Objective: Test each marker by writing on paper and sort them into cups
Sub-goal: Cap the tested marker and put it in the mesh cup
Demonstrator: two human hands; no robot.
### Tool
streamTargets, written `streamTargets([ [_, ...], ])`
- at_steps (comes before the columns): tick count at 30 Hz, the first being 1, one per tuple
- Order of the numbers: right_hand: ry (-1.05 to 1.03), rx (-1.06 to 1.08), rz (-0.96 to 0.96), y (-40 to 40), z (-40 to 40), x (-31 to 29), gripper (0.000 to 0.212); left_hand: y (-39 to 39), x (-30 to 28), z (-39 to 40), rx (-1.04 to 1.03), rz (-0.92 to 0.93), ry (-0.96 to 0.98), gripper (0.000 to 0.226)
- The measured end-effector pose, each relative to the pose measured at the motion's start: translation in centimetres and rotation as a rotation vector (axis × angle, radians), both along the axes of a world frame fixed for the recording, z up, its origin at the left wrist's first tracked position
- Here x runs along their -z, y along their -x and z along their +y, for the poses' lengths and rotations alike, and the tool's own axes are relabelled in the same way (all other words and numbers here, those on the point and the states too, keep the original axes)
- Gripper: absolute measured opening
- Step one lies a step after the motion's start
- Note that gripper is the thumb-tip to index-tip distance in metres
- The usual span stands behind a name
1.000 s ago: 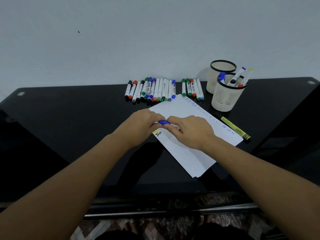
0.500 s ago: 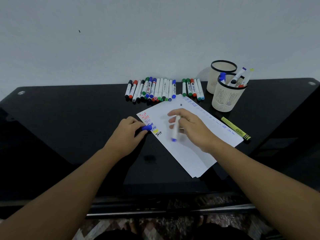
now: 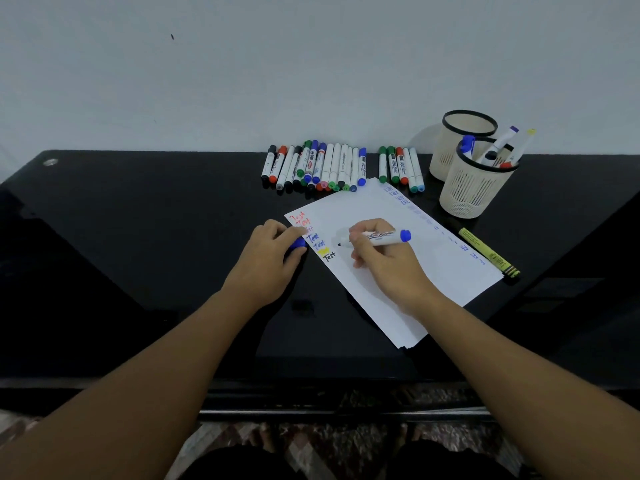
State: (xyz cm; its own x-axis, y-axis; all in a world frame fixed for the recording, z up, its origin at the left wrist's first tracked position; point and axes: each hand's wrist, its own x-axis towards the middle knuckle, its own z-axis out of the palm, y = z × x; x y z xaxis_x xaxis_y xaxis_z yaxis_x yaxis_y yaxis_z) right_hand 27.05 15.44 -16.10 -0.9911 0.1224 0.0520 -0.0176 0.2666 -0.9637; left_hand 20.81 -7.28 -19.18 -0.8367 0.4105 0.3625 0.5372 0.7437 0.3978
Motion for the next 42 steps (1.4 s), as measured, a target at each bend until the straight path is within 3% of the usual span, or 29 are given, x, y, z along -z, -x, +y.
streamTargets([
  [6,-0.069,-0.047,0.055,-1.0,0.3,-0.1,0.012,0.5,0.5,-0.1,0.042,0.058,0.06,0.037],
  [13,-0.17,-0.087,-0.015,-0.7,0.1,0.0,0.015,0.6,0.5,-0.2,0.031,0.04,0.054,0.033],
  [42,-0.257,-0.12,-0.032,-0.7,0.1,0.7,0.012,0.4,0.4,0.0,0.01,0.042,0.036,0.031],
])
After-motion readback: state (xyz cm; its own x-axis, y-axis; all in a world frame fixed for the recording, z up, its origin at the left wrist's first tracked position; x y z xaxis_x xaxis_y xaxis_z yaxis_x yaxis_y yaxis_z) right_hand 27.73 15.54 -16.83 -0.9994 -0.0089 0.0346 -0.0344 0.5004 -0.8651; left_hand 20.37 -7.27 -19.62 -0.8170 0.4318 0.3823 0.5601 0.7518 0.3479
